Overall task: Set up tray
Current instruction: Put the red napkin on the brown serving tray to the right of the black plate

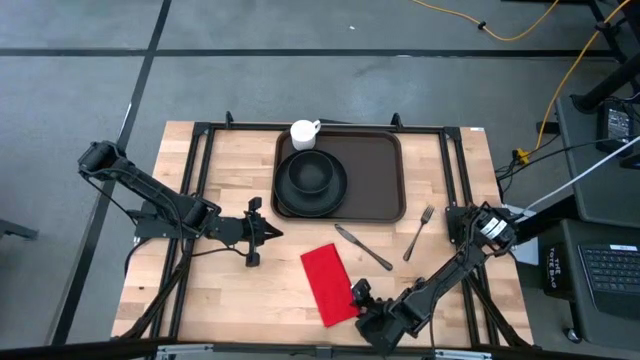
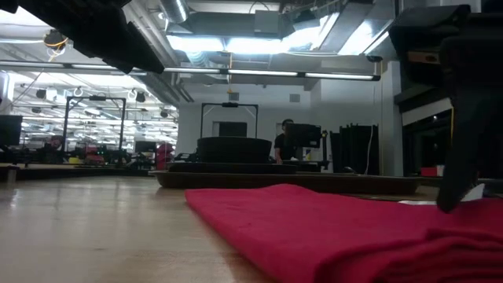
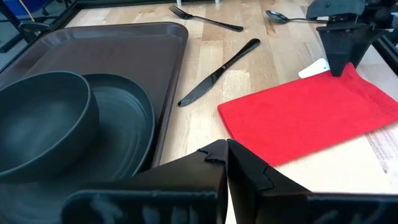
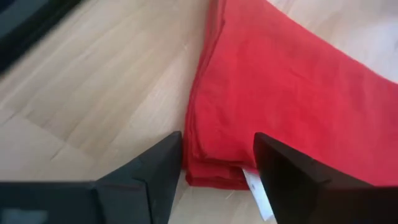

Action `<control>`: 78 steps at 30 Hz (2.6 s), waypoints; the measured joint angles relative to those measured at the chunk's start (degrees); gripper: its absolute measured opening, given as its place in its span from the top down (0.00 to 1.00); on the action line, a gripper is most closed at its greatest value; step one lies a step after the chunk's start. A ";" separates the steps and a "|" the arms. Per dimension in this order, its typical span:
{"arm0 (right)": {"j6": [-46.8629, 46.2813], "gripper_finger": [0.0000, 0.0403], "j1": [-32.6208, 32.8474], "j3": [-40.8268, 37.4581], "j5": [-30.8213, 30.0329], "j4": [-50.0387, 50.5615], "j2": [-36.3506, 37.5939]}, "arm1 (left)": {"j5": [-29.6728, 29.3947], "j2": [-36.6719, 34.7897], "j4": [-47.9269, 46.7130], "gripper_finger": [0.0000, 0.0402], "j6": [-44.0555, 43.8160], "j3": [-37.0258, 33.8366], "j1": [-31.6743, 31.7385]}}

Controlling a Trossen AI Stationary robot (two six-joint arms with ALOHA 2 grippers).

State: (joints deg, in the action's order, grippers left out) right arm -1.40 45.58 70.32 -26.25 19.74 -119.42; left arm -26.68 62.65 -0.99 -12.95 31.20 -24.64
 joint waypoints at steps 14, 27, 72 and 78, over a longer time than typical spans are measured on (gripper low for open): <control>-4.36 0.75 -1.37 0.09 0.89 0.36 -0.08 | 3.31 0.00 -0.01 0.99 0.04 0.00 0.00; -11.79 0.95 -1.46 0.04 -0.48 0.35 -0.28 | 4.11 0.00 -0.01 0.99 0.07 0.00 0.00; -28.57 0.95 0.09 22.06 -13.43 36.33 7.98 | 7.28 0.00 1.68 0.99 0.17 0.00 0.00; -28.55 0.95 0.09 28.97 -16.29 42.88 7.98 | 7.28 0.00 1.68 0.99 0.17 0.00 0.00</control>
State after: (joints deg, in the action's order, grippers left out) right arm -29.95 45.67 99.29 -42.54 62.61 -111.44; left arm -19.40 62.65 0.69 -12.78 31.20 -24.64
